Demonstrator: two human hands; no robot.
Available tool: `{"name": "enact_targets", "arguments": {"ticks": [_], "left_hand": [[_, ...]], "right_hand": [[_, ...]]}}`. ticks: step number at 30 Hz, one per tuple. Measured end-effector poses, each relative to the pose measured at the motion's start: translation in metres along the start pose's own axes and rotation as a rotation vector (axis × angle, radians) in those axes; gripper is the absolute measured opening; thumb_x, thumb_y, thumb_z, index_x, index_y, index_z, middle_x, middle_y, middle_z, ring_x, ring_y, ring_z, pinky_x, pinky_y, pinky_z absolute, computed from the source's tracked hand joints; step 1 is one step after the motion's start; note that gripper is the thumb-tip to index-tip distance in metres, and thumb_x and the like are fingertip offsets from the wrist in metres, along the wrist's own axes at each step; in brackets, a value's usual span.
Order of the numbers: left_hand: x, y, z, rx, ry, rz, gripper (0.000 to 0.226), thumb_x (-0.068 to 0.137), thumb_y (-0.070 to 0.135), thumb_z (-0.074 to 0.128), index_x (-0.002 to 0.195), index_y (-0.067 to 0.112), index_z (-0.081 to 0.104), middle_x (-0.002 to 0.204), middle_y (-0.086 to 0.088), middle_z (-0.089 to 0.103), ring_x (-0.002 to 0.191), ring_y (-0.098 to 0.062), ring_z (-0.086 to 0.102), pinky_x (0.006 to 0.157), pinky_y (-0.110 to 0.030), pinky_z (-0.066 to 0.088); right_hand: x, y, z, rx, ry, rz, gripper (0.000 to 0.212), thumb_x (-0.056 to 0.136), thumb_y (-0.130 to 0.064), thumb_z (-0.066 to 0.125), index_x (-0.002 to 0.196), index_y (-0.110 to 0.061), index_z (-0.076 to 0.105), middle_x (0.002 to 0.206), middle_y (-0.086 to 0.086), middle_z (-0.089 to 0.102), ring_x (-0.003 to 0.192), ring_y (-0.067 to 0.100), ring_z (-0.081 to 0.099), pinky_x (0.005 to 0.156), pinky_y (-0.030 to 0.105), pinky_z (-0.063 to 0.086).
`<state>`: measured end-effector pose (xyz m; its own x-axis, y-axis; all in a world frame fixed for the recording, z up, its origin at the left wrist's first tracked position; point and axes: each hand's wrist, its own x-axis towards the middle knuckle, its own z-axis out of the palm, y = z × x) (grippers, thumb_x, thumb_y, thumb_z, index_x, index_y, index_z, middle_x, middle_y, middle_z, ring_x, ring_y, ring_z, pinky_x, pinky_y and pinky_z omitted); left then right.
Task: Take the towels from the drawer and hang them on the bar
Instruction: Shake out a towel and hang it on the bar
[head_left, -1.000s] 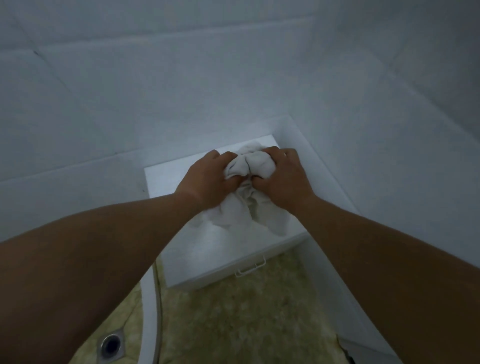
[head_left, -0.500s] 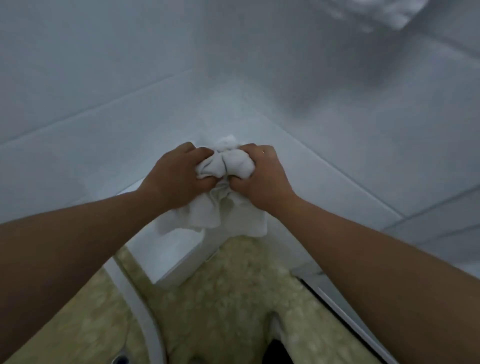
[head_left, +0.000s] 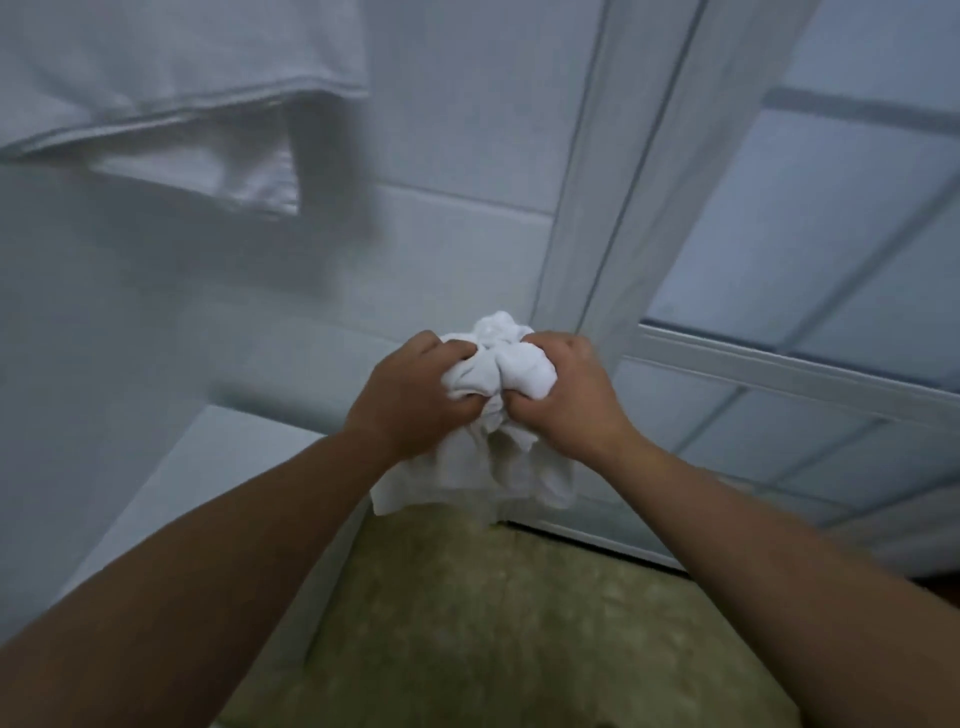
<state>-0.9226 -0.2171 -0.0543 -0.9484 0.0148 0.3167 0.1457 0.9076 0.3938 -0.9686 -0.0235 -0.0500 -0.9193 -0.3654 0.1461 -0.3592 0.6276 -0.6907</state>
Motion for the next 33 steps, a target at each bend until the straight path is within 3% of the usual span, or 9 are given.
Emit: {"name": "enact_targets", "arguments": {"ticks": [2, 6, 10, 17, 19, 23, 27, 31, 33], "left_hand": [[0.018, 0.042, 0.021, -0.013, -0.056, 0.030, 0.040, 0.070, 0.042, 0.077, 0.100, 0.017, 0.072, 0.086, -0.006, 0.063, 0.076, -0.026, 0.062, 0.065, -0.023, 0.038], [0.051, 0.134, 0.068, -0.030, -0.132, 0.134, 0.038, 0.067, 0.039, 0.082, 0.098, 0.020, 0.070, 0.084, -0.004, 0.060, 0.077, -0.025, 0.061, 0.066, -0.021, 0.034], [0.090, 0.238, 0.124, -0.103, -0.192, 0.255, 0.047, 0.068, 0.058, 0.057, 0.100, 0.026, 0.068, 0.086, -0.001, 0.060, 0.083, -0.023, 0.060, 0.067, -0.024, 0.035], [0.111, 0.412, 0.200, -0.221, -0.254, 0.477, 0.046, 0.069, 0.058, 0.055, 0.092, 0.020, 0.068, 0.078, -0.003, 0.062, 0.076, -0.026, 0.059, 0.065, -0.023, 0.030], [0.119, 0.452, 0.212, -0.261, -0.289, 0.553, 0.049, 0.067, 0.057, 0.055, 0.094, 0.019, 0.069, 0.080, -0.001, 0.059, 0.078, -0.026, 0.061, 0.066, -0.022, 0.032], [0.128, 0.530, 0.231, -0.325, -0.362, 0.714, 0.057, 0.063, 0.056, 0.053, 0.102, 0.018, 0.072, 0.087, -0.004, 0.062, 0.080, -0.026, 0.063, 0.068, -0.021, 0.035], [0.121, 0.604, 0.251, -0.405, -0.433, 0.937, 0.053, 0.066, 0.054, 0.054, 0.095, 0.014, 0.071, 0.084, -0.008, 0.063, 0.075, -0.032, 0.064, 0.068, -0.030, 0.046], [0.116, 0.672, 0.259, -0.458, -0.534, 1.097, 0.055, 0.068, 0.055, 0.064, 0.111, 0.022, 0.070, 0.097, -0.002, 0.062, 0.090, -0.023, 0.062, 0.075, -0.023, 0.036], [0.108, 0.699, 0.267, -0.524, -0.546, 1.168, 0.055, 0.068, 0.056, 0.060, 0.111, 0.023, 0.069, 0.091, 0.003, 0.056, 0.087, -0.020, 0.061, 0.073, -0.021, 0.034]], "right_hand": [[-0.016, 0.026, -0.035, 0.008, 0.066, 0.059, 0.057, 0.069, -0.035, 0.078, 0.122, -0.016, 0.064, 0.122, 0.004, 0.063, 0.121, 0.021, 0.046, 0.091, 0.016, 0.032], [-0.050, 0.089, -0.108, 0.001, 0.158, 0.122, 0.077, 0.058, -0.057, 0.052, 0.119, -0.012, 0.065, 0.112, 0.002, 0.065, 0.114, 0.028, 0.050, 0.085, 0.014, 0.028], [-0.083, 0.162, -0.192, -0.011, 0.259, 0.240, 0.062, 0.064, -0.042, 0.070, 0.119, -0.014, 0.064, 0.106, -0.007, 0.058, 0.112, 0.027, 0.049, 0.084, 0.012, 0.026], [-0.160, 0.260, -0.327, -0.170, 0.370, 0.395, 0.062, 0.065, -0.039, 0.073, 0.120, -0.013, 0.062, 0.114, 0.002, 0.064, 0.114, 0.028, 0.049, 0.085, 0.013, 0.028], [-0.184, 0.274, -0.353, -0.193, 0.453, 0.431, 0.068, 0.063, -0.049, 0.062, 0.122, -0.015, 0.062, 0.116, 0.002, 0.063, 0.114, 0.024, 0.047, 0.088, 0.011, 0.027], [-0.235, 0.291, -0.398, -0.152, 0.618, 0.578, 0.059, 0.072, -0.029, 0.077, 0.127, -0.026, 0.056, 0.122, -0.003, 0.056, 0.119, 0.012, 0.043, 0.085, 0.015, 0.032], [-0.289, 0.290, -0.435, -0.165, 0.752, 0.708, 0.054, 0.077, -0.021, 0.074, 0.127, -0.022, 0.054, 0.100, -0.026, 0.042, 0.122, 0.010, 0.037, 0.083, 0.017, 0.031], [-0.336, 0.284, -0.457, -0.231, 0.903, 0.848, 0.052, 0.078, -0.025, 0.075, 0.125, -0.022, 0.054, 0.095, -0.025, 0.041, 0.122, 0.012, 0.038, 0.080, 0.020, 0.031], [-0.355, 0.283, -0.467, -0.254, 0.974, 0.907, 0.053, 0.079, -0.025, 0.076, 0.127, -0.020, 0.054, 0.092, -0.029, 0.037, 0.121, 0.013, 0.038, 0.079, 0.021, 0.029]]}}
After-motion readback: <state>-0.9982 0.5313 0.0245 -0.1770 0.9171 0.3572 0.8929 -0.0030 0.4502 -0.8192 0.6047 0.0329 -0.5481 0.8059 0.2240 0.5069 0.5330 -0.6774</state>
